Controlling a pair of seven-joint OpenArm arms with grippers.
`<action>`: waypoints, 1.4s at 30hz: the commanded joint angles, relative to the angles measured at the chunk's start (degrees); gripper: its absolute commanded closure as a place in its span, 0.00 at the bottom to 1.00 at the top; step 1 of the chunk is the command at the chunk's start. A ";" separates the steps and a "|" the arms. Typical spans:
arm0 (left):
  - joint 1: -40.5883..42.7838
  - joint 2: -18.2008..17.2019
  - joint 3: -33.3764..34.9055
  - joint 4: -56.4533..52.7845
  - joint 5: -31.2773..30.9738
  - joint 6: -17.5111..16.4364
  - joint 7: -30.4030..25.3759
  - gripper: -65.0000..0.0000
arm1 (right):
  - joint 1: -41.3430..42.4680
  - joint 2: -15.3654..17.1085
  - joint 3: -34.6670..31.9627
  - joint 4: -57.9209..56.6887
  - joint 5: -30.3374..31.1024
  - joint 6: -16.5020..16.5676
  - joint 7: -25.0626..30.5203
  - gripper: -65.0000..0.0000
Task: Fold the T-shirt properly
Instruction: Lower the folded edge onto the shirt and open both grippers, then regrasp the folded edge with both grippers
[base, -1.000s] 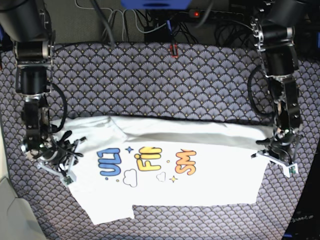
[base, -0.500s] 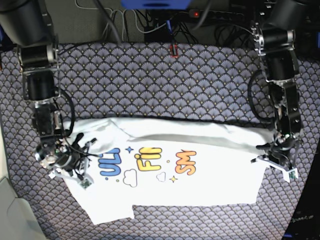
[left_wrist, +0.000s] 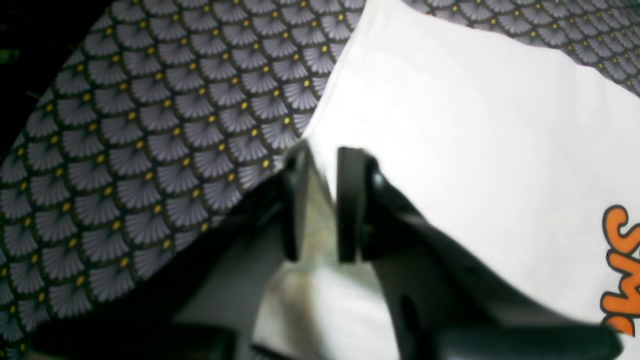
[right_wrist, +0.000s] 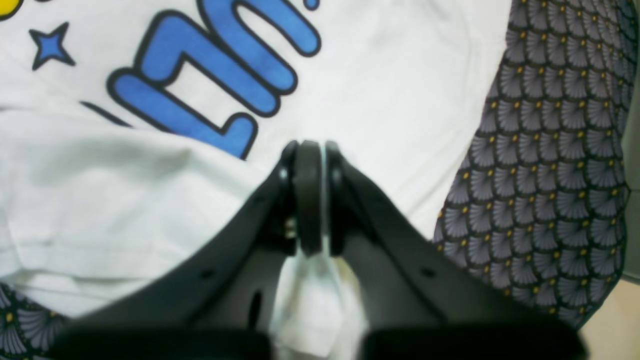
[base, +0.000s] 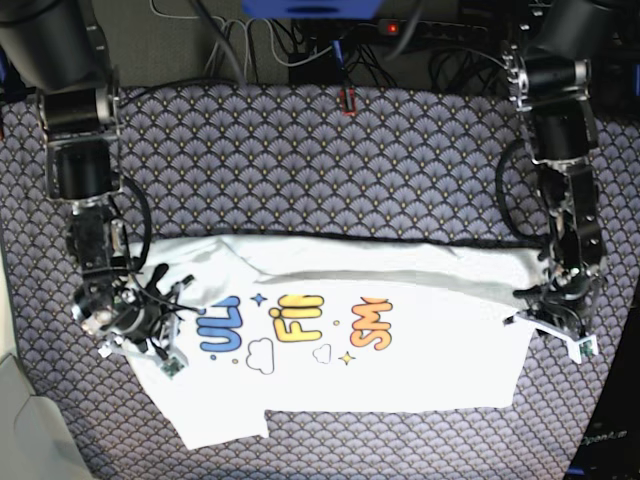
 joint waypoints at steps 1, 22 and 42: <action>-1.73 -0.77 -0.22 0.99 -0.01 -0.15 -1.31 0.73 | 1.87 0.58 0.36 0.88 0.16 -0.55 0.98 0.86; 13.13 -1.91 -1.09 9.78 -0.71 0.21 -1.23 0.63 | -9.12 1.81 13.98 12.74 0.16 -0.46 0.81 0.48; 8.47 0.46 -8.83 -1.12 -0.62 -0.23 -1.31 0.63 | -11.67 1.90 13.98 14.77 0.16 -0.46 0.81 0.48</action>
